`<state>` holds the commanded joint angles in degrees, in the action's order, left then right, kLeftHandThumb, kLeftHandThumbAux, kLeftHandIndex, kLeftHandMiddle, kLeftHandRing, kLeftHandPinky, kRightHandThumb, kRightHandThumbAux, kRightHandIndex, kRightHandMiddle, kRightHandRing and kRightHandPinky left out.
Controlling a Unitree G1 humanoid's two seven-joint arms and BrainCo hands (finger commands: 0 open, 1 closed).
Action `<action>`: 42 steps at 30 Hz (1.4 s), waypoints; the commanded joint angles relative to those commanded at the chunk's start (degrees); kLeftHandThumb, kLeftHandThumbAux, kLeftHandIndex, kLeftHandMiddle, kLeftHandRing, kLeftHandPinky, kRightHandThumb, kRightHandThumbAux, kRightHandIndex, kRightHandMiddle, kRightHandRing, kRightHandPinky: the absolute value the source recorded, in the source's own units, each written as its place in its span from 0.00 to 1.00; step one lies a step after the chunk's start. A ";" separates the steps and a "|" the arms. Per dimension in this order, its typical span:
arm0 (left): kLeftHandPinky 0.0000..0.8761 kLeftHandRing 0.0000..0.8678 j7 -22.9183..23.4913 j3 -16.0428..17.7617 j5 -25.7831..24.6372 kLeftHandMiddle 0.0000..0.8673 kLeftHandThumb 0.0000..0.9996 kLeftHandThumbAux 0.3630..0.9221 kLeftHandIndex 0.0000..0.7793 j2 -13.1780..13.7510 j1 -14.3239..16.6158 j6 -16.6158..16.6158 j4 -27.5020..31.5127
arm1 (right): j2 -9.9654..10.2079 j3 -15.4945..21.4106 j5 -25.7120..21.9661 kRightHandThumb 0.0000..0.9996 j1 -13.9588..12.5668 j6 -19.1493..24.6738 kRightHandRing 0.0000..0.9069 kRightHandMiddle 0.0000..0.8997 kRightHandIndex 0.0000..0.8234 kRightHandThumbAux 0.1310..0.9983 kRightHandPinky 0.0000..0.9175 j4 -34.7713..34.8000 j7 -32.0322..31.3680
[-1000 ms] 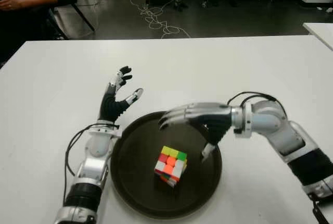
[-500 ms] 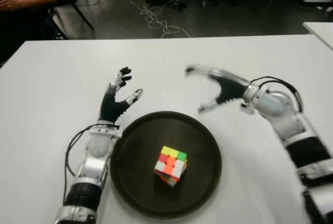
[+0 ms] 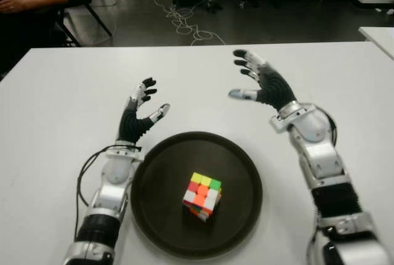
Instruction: Pick up the Rubik's Cube and put it in the plate
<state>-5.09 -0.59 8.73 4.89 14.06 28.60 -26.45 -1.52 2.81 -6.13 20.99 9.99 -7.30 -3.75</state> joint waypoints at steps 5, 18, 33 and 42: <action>0.12 0.16 0.18 -0.04 -0.16 0.18 0.06 0.42 0.12 0.05 -0.23 0.16 -0.11 | 0.77 1.80 2.08 0.03 3.40 -8.05 0.18 0.18 0.13 0.78 0.19 -14.68 4.16; 0.15 0.19 -0.08 0.33 -0.21 0.21 0.06 0.40 0.14 0.42 0.26 1.94 -1.82 | 0.44 -0.23 9.76 0.18 6.30 -23.60 0.25 0.23 0.19 0.76 0.22 -27.87 13.80; 0.13 0.18 0.29 0.59 -0.38 0.20 0.07 0.40 0.13 0.77 -0.44 1.66 -1.01 | -0.61 -1.00 13.25 0.14 6.82 -34.73 0.28 0.26 0.20 0.72 0.26 -33.45 16.06; 0.10 0.16 0.17 0.57 0.12 0.19 0.06 0.38 0.12 1.09 -0.38 1.65 -1.15 | -0.85 -0.80 13.34 0.13 6.74 -36.16 0.27 0.25 0.19 0.72 0.25 -33.71 16.34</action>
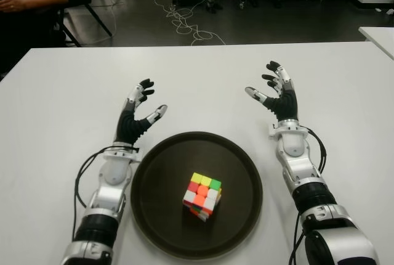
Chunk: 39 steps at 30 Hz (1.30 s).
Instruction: Pick up the Rubik's Cube and put it in the plate
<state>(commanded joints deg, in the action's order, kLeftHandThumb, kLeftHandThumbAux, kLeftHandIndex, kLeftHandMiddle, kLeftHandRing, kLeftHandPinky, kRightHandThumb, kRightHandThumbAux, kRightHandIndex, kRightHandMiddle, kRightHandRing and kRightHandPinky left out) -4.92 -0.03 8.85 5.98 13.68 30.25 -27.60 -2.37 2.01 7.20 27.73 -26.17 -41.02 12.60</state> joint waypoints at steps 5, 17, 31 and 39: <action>0.12 0.17 0.34 0.02 -0.41 0.19 0.06 0.40 0.13 -0.09 -0.09 0.29 -0.07 | -0.01 0.24 -0.36 0.14 -0.33 -0.93 0.28 0.25 0.19 0.74 0.26 0.22 -0.14; 0.13 0.18 -0.55 -0.02 0.39 0.19 0.06 0.41 0.13 -0.23 0.20 0.65 -0.42 | 0.46 0.13 -1.49 0.18 -3.42 -1.24 0.28 0.25 0.19 0.74 0.25 5.17 -1.85; 0.14 0.18 -0.63 0.11 0.32 0.20 0.06 0.43 0.13 -0.56 0.19 0.43 -0.41 | 2.05 -0.34 -2.70 0.19 -9.45 4.26 0.27 0.25 0.19 0.75 0.23 18.00 -4.11; 0.13 0.18 -0.82 0.29 0.28 0.19 0.06 0.41 0.12 -0.55 0.23 0.25 -0.53 | 2.80 -0.74 -3.43 0.23 -13.61 9.44 0.27 0.26 0.21 0.75 0.23 26.73 -5.47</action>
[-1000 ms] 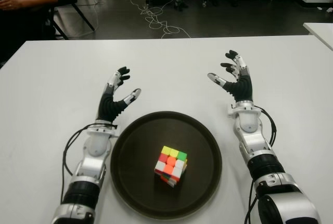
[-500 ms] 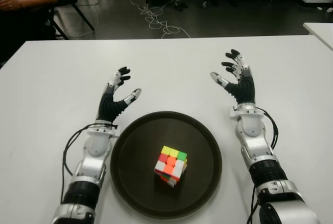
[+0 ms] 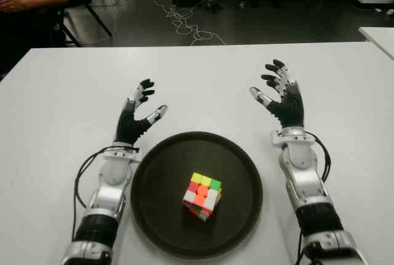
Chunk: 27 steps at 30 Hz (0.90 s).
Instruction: Pick up the Rubik's Cube and put it in the plate
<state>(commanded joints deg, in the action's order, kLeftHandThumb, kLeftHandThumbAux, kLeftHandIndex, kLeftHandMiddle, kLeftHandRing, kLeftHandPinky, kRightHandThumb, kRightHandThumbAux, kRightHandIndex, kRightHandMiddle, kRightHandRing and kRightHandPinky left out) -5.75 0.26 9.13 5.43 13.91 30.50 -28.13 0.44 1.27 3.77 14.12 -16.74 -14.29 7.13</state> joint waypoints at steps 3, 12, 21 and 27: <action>0.13 0.18 0.15 0.01 -0.29 0.19 0.06 0.40 0.13 -0.11 -0.08 0.02 0.14 | 0.27 -0.16 -0.35 0.24 -1.49 1.76 0.27 0.26 0.21 0.76 0.25 2.71 -0.44; 0.14 0.18 0.38 -0.06 -0.62 0.19 0.06 0.43 0.13 -0.23 -0.28 0.20 0.29 | 0.96 -0.35 -1.16 0.22 -4.21 5.51 0.27 0.25 0.21 0.78 0.25 7.27 -1.31; 0.14 0.18 0.46 -0.22 -0.39 0.19 0.05 0.47 0.12 -0.09 -0.35 0.58 0.41 | 1.21 -0.22 -0.94 0.20 -4.21 5.97 0.27 0.25 0.21 0.78 0.25 7.24 -1.31; 0.12 0.17 0.60 -0.39 -0.27 0.19 0.04 0.46 0.11 -0.05 -0.41 0.32 0.49 | 0.91 -0.26 -0.68 0.20 -4.16 5.40 0.27 0.25 0.21 0.79 0.26 6.71 -1.45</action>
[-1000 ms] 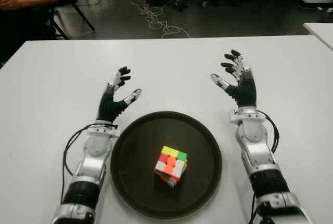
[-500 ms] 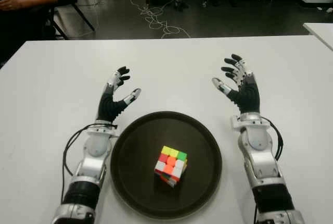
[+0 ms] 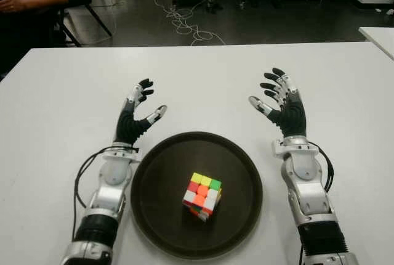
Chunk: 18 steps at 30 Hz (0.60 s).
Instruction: Pick up the Rubik's Cube and put it in the plate
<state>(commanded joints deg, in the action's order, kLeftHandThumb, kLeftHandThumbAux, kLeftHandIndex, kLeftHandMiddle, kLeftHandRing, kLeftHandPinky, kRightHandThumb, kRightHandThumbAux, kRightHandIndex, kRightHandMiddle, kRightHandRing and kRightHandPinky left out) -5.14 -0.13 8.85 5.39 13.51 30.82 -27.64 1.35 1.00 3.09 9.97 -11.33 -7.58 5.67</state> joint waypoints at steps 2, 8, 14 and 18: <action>0.12 0.17 0.13 0.00 -0.11 0.18 0.05 0.46 0.11 0.02 -0.01 -0.01 -0.02 | -0.08 -0.09 0.14 0.20 -0.02 -0.30 0.27 0.25 0.21 0.79 0.26 -0.15 -0.05; 0.14 0.18 0.55 0.15 -0.61 0.20 0.05 0.45 0.11 -0.06 0.30 0.03 -0.52 | -0.36 -0.09 0.68 0.18 0.41 -1.22 0.28 0.26 0.20 0.79 0.26 -1.42 0.06; 0.14 0.18 1.09 0.34 -1.25 0.19 0.05 0.44 0.11 -0.03 0.36 -0.32 -0.63 | -0.36 -0.05 0.83 0.17 0.62 -1.08 0.27 0.25 0.18 0.81 0.25 -2.02 -0.04; 0.15 0.19 1.06 0.39 -1.26 0.20 0.06 0.44 0.11 0.02 0.36 -0.35 -0.68 | -0.35 -0.06 0.83 0.18 0.67 -1.05 0.26 0.24 0.18 0.82 0.24 -2.22 -0.08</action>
<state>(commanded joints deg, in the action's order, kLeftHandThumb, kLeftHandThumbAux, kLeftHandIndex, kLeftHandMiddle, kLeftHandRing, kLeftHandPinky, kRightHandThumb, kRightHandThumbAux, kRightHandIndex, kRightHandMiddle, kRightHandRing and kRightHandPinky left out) -4.08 0.26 7.59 5.40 13.87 30.48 -28.32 1.00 0.94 3.93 10.64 -12.38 -9.80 5.59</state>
